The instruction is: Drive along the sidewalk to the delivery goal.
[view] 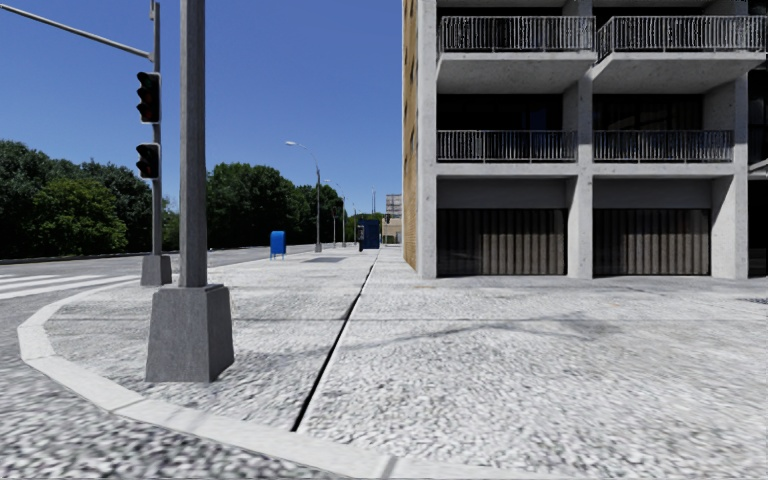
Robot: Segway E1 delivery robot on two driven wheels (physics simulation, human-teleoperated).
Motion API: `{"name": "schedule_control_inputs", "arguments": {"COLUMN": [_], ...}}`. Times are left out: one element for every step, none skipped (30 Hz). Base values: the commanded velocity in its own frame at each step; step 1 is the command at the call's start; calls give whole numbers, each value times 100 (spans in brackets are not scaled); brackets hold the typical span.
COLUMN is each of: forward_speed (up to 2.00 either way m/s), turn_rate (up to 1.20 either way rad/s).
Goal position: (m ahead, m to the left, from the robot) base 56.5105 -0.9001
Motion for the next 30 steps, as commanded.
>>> {"name": "schedule_control_inputs", "arguments": {"forward_speed": [200,200,200,200,200,200,200,189,161,145,145,136,133,133,130,129,129,129,129,129,129,129,129,129,129,129,131,131,135,142], "turn_rate": [0,0,0,0,0,0,0,0,0,0,0,0,0,0,0,0,0,0,0,0,0,0,0,0,0,0,0,0,0,0]}}
